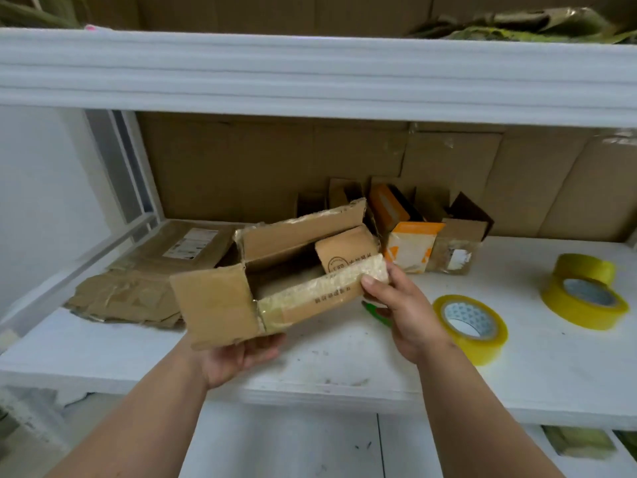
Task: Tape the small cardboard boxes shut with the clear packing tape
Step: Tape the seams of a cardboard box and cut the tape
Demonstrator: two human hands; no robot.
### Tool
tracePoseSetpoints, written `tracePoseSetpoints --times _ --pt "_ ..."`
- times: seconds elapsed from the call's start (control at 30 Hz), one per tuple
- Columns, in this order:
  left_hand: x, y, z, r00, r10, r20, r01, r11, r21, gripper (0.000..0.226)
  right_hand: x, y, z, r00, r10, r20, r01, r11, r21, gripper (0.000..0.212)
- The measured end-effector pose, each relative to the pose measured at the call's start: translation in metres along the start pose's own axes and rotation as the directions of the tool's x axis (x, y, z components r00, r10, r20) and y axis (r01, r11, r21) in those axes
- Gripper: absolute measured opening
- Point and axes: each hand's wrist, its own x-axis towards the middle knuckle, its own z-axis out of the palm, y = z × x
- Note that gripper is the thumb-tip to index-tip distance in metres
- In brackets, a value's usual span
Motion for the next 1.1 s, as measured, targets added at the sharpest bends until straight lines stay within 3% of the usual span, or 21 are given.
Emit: tracePoseSetpoints --times 0.13,0.3,0.47,0.57,0.7,0.77,0.83,0.9,0.97,1.03,1.07,1.1 --pt "-0.016 -0.006 0.041 0.988 -0.014 0.151 -0.011 0.987 0.163 0.041 -0.024 -0.013 -0.032 0.988 -0.055 -0.146 0.052 0.998 -0.020 0.040" --pt "-0.036 -0.030 0.111 0.983 -0.068 0.170 0.003 0.934 0.356 0.083 -0.060 -0.029 -0.097 0.981 -0.079 -0.175 0.076 0.997 -0.023 0.038" --pt "-0.042 -0.055 0.189 0.982 -0.029 0.187 -0.038 0.937 0.346 0.039 -0.099 -0.048 -0.178 0.969 -0.149 -0.197 0.143 0.989 -0.046 0.050" --pt "-0.039 -0.070 0.231 0.984 -0.026 0.179 -0.037 0.939 0.341 0.060 -0.117 -0.047 -0.226 0.950 -0.170 -0.262 0.163 0.986 -0.048 0.049" --pt "-0.034 -0.092 0.276 0.973 -0.054 0.226 -0.038 0.924 0.381 0.072 -0.131 -0.049 -0.277 0.962 -0.146 -0.231 0.167 0.983 0.077 0.078" --pt "-0.025 -0.104 0.294 0.969 -0.067 0.237 -0.026 0.928 0.371 0.075 -0.136 -0.053 -0.295 0.964 -0.136 -0.230 0.166 0.979 0.116 0.078" --pt "-0.016 -0.110 0.311 0.958 -0.094 0.269 -0.009 0.933 0.360 0.086 -0.138 -0.056 -0.310 0.957 -0.137 -0.256 0.170 0.979 0.114 0.080" --pt "-0.005 -0.113 0.326 0.959 -0.096 0.266 -0.011 0.928 0.373 0.099 -0.137 -0.058 -0.321 0.959 -0.132 -0.251 0.153 0.986 0.065 0.096" --pt "0.004 -0.115 0.344 0.958 -0.032 0.285 -0.090 0.910 0.406 0.065 -0.133 -0.060 -0.328 0.967 -0.119 -0.227 0.119 0.993 -0.012 0.111" --pt "0.015 -0.119 0.361 0.951 0.010 0.308 -0.143 0.900 0.413 0.027 -0.125 -0.065 -0.332 0.959 -0.126 -0.254 0.111 0.991 -0.071 0.107" --pt "0.023 -0.121 0.370 0.947 0.016 0.321 -0.163 0.885 0.437 0.019 -0.118 -0.066 -0.332 0.947 -0.138 -0.288 0.119 0.989 -0.084 0.102" --pt "0.033 -0.125 0.375 0.940 0.026 0.341 -0.190 0.868 0.459 0.027 -0.110 -0.067 -0.332 0.930 -0.145 -0.338 0.120 0.988 -0.093 0.100"
